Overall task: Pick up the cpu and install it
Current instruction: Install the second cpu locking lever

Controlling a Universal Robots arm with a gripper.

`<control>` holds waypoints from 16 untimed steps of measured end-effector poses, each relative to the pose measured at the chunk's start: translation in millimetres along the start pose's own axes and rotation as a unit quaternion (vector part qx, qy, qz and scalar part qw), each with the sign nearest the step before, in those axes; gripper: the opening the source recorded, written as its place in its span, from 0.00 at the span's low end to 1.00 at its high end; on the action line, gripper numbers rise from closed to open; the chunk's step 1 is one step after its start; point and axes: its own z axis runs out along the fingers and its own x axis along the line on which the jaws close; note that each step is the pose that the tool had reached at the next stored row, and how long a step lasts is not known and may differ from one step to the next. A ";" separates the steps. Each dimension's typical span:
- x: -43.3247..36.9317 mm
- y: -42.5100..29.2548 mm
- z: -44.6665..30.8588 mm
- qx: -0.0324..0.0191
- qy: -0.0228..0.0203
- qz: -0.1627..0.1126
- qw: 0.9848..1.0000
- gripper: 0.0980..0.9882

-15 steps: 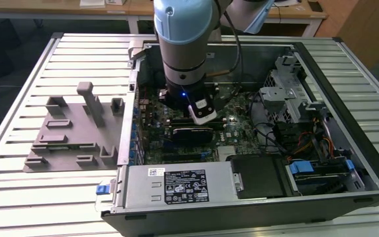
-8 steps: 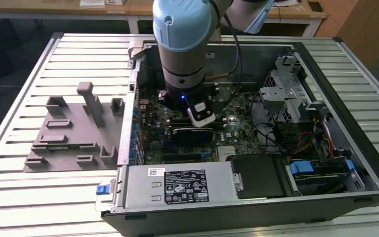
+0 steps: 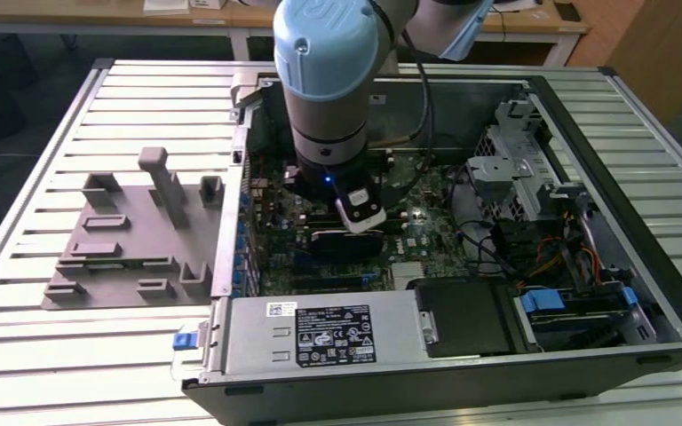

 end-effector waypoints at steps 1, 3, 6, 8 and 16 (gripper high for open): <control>0.4 -0.2 0.5 0.000 0.000 0.000 1.000 0.01; 1.5 -0.6 1.6 -0.002 0.000 0.000 1.000 0.01; 3.2 -1.1 2.7 -0.008 0.001 0.001 1.000 0.01; 3.7 -1.4 3.5 -0.013 0.002 0.001 1.000 0.01; 4.6 -2.1 8.0 -0.016 0.002 0.001 1.000 0.01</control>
